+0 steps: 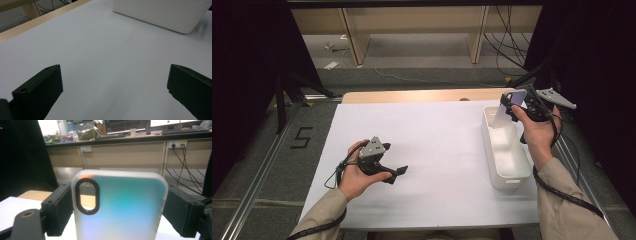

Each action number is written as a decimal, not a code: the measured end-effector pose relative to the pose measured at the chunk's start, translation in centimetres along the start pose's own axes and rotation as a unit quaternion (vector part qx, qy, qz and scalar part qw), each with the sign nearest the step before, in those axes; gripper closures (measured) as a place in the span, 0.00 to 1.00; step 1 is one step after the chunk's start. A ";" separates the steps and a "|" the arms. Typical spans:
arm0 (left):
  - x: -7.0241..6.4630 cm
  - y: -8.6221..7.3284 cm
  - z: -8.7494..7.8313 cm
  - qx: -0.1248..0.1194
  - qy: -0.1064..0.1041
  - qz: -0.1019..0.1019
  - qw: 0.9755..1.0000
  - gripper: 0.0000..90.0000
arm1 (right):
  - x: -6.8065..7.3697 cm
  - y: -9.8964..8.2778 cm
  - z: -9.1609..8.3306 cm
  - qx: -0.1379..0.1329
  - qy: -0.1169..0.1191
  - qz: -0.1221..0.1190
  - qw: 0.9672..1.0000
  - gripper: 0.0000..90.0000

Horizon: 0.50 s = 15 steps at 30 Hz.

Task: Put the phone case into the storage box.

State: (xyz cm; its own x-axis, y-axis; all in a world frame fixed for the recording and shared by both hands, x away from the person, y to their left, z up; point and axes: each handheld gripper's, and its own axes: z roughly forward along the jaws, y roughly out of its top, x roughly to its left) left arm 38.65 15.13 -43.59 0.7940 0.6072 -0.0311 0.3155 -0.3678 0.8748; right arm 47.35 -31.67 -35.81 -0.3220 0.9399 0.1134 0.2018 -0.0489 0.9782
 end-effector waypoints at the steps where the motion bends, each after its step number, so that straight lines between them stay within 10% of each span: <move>1: 0.0 0.0 0.0 0.000 -0.001 0.000 1.000 0.00 | 0.0 0.0 0.0 0.001 0.000 0.000 1.000 0.20; 15: 0.0 0.0 0.0 0.000 0.000 0.000 1.000 0.00 | 0.1 0.2 0.3 -0.002 0.000 -0.002 1.000 0.20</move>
State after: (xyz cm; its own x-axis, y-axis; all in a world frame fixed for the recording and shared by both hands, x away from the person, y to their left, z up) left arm 38.66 15.12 -43.57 0.7945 0.6065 -0.0308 0.3147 -0.3678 0.8750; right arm 47.68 -31.51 -35.69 -0.3234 0.9400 0.1091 0.1971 -0.0458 0.9793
